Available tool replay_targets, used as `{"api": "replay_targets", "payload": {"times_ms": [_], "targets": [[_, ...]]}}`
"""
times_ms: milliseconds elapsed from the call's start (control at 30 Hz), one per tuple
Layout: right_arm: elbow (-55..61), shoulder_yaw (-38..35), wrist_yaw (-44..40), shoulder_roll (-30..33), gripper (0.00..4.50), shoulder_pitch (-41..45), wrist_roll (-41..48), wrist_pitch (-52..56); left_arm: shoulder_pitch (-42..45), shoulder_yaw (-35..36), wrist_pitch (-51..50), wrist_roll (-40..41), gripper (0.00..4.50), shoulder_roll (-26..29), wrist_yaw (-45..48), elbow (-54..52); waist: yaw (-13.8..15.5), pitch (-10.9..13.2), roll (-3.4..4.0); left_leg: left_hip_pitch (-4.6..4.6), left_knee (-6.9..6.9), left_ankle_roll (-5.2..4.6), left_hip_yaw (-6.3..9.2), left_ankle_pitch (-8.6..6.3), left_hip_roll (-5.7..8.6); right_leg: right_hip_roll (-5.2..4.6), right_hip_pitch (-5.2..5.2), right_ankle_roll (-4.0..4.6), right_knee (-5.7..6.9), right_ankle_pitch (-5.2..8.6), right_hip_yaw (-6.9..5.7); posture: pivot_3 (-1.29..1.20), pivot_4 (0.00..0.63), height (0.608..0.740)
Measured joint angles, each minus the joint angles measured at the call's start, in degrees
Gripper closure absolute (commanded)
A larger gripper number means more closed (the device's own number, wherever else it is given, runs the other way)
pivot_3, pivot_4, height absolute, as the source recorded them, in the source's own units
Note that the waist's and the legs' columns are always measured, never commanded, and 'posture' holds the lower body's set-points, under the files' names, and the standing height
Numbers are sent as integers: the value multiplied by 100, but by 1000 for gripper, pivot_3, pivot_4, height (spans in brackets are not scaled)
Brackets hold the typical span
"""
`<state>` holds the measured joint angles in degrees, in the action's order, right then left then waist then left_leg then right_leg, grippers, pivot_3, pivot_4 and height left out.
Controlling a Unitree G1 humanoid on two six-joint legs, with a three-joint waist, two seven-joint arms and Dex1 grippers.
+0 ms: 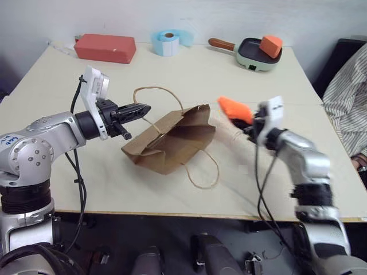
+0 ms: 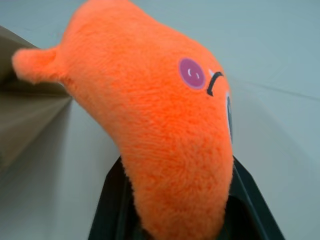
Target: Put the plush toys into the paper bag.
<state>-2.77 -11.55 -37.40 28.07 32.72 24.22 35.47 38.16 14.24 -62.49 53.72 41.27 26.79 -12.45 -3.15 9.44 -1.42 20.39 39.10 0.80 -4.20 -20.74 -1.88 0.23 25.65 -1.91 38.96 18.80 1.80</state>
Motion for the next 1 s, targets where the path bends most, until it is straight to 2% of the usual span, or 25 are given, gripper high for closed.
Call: {"api": "replay_targets", "payload": {"times_ms": [100,200,267,333,433,567,700,867,1000], "targets": [[1514,-561,-259,580,4232,-667,911,726,76,-11,-2,-3,4500,-39,22,8,26,0,0,0,-2,0,1,0,0,2,-1,0,-3,0,0,0,150,740],[2597,-932,-351,946,4232,-975,1808,1347,191,-109,10,-40,4500,-93,95,121,-19,0,0,-14,-1,2,-1,1,1,4,-10,-1,-5,0,8,0,150,740],[3148,-856,-360,1030,4232,-1034,2206,1599,219,-167,37,-128,4500,-122,137,231,-38,0,0,-23,-1,8,-1,4,0,11,-13,0,-5,0,14,0,150,740],[3486,-420,-339,1140,4232,-1064,2212,1660,260,-209,70,-201,4500,-169,201,308,-35,0,-1,-25,-1,11,0,5,0,12,-12,0,-2,0,13,0,150,740],[3501,591,-203,1170,4232,-821,1687,1579,379,-246,103,-253,4500,-211,280,421,-31,0,0,-20,2,10,-1,5,4,10,-9,0,-3,0,17,0,150,740],[2773,1879,-98,1001,4232,-23,638,1147,435,-298,133,-317,4500,-248,345,431,-13,0,-1,-16,3,10,2,6,4,9,-2,0,-9,0,14,0,150,740],[1822,2692,-212,774,4232,728,-218,608,430,-306,133,-351,4500,-261,390,431,-16,0,0,-6,4,8,4,5,3,8,7,1,-10,0,11,0,150,740],[785,3653,-867,671,4232,1668,-1325,-436,406,-290,132,-347,4500,-265,410,402,-27,0,0,-6,4,8,7,5,2,8,6,1,-12,0,7,0,150,740],[-47,4105,-1301,215,4232,2120,-1879,-1136,369,-268,131,-342,4500,-296,402,358,-45,0,0,-5,5,8,7,5,1,8,7,1,0,0,6,0,150,740]]}}
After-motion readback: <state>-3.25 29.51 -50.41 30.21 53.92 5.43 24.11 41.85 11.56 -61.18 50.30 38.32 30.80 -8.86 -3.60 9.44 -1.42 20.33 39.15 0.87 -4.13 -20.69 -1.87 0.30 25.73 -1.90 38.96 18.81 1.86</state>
